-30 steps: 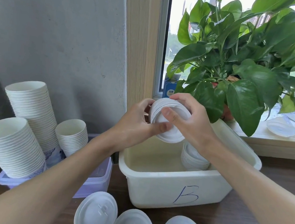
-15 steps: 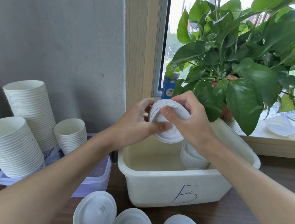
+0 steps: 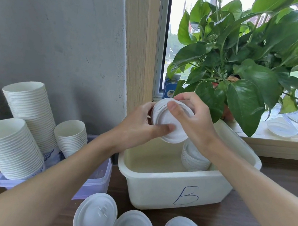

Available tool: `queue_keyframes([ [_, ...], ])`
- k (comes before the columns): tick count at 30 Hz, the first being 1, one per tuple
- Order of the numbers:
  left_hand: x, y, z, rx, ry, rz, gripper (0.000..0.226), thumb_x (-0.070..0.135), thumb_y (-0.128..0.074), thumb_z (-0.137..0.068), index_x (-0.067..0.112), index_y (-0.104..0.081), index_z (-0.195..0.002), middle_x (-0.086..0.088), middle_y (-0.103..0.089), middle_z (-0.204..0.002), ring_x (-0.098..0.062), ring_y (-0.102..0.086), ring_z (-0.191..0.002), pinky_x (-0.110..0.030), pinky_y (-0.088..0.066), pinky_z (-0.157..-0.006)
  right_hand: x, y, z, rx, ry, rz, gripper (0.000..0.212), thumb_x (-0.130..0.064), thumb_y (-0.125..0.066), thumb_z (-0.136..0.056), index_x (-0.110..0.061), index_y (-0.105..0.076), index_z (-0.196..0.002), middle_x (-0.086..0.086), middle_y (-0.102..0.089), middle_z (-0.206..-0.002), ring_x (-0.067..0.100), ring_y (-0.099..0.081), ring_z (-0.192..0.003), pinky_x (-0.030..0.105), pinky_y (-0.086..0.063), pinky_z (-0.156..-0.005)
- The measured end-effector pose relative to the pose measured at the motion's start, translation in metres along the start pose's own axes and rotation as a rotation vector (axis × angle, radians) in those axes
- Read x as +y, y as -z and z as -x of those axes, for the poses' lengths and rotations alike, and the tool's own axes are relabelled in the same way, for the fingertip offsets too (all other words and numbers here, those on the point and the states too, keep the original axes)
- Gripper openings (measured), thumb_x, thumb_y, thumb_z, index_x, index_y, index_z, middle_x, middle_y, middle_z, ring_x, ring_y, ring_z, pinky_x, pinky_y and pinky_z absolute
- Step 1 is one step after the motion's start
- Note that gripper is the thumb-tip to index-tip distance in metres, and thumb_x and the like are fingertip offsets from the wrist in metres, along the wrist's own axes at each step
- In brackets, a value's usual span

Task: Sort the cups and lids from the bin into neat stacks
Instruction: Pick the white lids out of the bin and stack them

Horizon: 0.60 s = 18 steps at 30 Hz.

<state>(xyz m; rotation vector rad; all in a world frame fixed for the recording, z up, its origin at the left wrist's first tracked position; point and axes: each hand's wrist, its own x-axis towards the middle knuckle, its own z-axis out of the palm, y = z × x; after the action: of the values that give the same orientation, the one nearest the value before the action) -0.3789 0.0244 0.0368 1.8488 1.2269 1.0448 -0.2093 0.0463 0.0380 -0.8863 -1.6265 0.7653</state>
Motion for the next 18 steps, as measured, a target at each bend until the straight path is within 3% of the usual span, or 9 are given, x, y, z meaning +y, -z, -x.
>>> queue_keyframes([
  [3, 0.0, 0.0004, 0.0009, -0.009, -0.023, -0.04, 0.053, 0.039, -0.078, -0.077, 0.022, -0.061, -0.124, 0.005, -0.071, -0.107, -0.011, -0.069, -0.099, -0.037, -0.057, -0.091, -0.0007, 0.0006, 0.0006, -0.046, 0.017, 0.009, 0.041, -0.045, -0.07, -0.077, -0.015, -0.06, -0.104, 0.003, -0.069, -0.094, 0.01, -0.064, -0.087, 0.017, -0.049, -0.072],
  [7, 0.0015, 0.0003, 0.0016, -0.016, -0.034, -0.034, 0.043, 0.032, -0.079, -0.082, 0.022, -0.064, -0.121, 0.004, -0.072, -0.105, -0.013, -0.069, -0.098, -0.04, -0.056, -0.093, -0.0016, 0.0013, -0.0004, -0.07, 0.02, 0.039, 0.045, -0.052, -0.069, -0.076, -0.02, -0.066, -0.107, -0.012, -0.067, -0.103, -0.005, -0.061, -0.094, 0.005, -0.044, -0.077],
  [10, 0.0017, 0.0019, 0.0032, -0.033, -0.04, -0.018, 0.045, 0.032, -0.078, -0.081, 0.022, -0.064, -0.122, 0.002, -0.072, -0.107, -0.015, -0.069, -0.101, -0.042, -0.055, -0.095, -0.0017, -0.0004, -0.0017, -0.071, 0.041, 0.054, 0.034, -0.048, -0.067, -0.078, -0.021, -0.067, -0.1, -0.008, -0.068, -0.097, 0.002, -0.062, -0.09, 0.01, -0.047, -0.075],
  [14, 0.0043, 0.0026, 0.0044, -0.063, -0.057, -0.008, 0.039, 0.023, -0.077, -0.086, 0.02, -0.064, -0.123, -0.001, -0.071, -0.11, -0.017, -0.068, -0.103, -0.036, -0.054, -0.095, -0.0007, -0.0011, -0.0012, -0.06, 0.074, 0.054, 0.032, -0.043, -0.068, -0.078, -0.013, -0.065, -0.092, 0.006, -0.064, -0.088, 0.019, -0.06, -0.084, 0.028, -0.049, -0.073],
  [18, 0.0025, 0.0001, 0.0005, -0.034, -0.031, 0.037, 0.052, 0.031, -0.079, -0.081, 0.024, -0.058, -0.129, 0.004, -0.069, -0.115, -0.012, -0.068, -0.105, -0.033, -0.055, -0.092, 0.0008, -0.0017, -0.003, 0.02, 0.062, 0.019, 0.033, -0.045, -0.066, -0.08, -0.015, -0.064, -0.092, 0.005, -0.065, -0.087, 0.011, -0.059, -0.077, 0.019, -0.047, -0.068],
])
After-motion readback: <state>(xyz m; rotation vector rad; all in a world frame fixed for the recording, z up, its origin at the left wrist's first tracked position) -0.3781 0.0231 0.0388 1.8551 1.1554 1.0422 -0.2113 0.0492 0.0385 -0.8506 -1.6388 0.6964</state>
